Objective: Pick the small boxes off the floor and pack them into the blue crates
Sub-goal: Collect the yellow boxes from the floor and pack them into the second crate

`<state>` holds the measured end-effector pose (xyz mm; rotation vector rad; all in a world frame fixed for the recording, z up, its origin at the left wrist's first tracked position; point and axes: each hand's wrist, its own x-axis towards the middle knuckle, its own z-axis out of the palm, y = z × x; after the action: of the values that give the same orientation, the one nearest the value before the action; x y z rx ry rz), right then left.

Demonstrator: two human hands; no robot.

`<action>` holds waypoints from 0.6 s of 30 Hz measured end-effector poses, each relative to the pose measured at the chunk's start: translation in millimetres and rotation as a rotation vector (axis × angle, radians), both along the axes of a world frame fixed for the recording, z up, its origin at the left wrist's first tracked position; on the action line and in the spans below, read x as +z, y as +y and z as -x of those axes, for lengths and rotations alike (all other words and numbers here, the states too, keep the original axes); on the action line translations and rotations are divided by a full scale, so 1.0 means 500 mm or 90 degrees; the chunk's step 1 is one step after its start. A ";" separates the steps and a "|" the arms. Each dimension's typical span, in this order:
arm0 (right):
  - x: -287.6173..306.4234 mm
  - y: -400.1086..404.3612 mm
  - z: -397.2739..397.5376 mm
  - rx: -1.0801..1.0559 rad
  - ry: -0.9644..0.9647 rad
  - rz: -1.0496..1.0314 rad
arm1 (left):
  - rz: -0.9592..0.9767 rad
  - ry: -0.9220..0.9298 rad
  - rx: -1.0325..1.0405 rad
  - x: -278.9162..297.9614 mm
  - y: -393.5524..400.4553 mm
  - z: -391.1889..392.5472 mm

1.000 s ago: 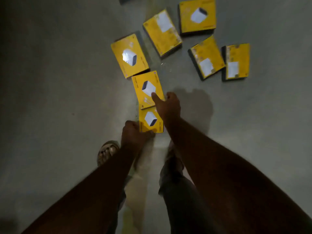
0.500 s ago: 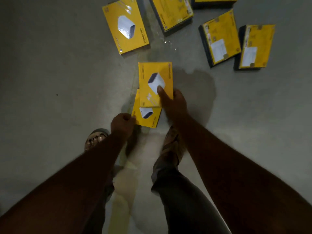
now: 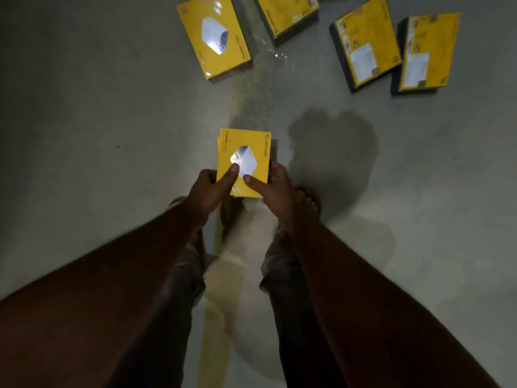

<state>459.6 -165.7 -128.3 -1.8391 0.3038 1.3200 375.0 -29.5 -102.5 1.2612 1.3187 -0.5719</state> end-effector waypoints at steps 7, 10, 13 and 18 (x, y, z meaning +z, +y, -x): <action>0.336 -0.021 0.011 0.145 0.081 -0.006 | 0.118 -0.056 0.134 0.321 0.023 0.055; 0.548 0.004 0.008 0.227 0.101 -0.055 | 0.116 -0.110 0.191 0.528 0.024 0.066; 0.766 0.059 -0.012 0.194 0.092 -0.112 | 0.059 -0.147 0.249 0.748 0.000 0.068; 1.087 0.130 -0.007 0.324 -0.091 -0.194 | -0.051 -0.224 0.387 1.061 -0.024 0.078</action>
<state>463.0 -100.6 415.0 -1.7934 -0.4492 1.4590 335.9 -41.3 428.1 0.8999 1.3394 0.1285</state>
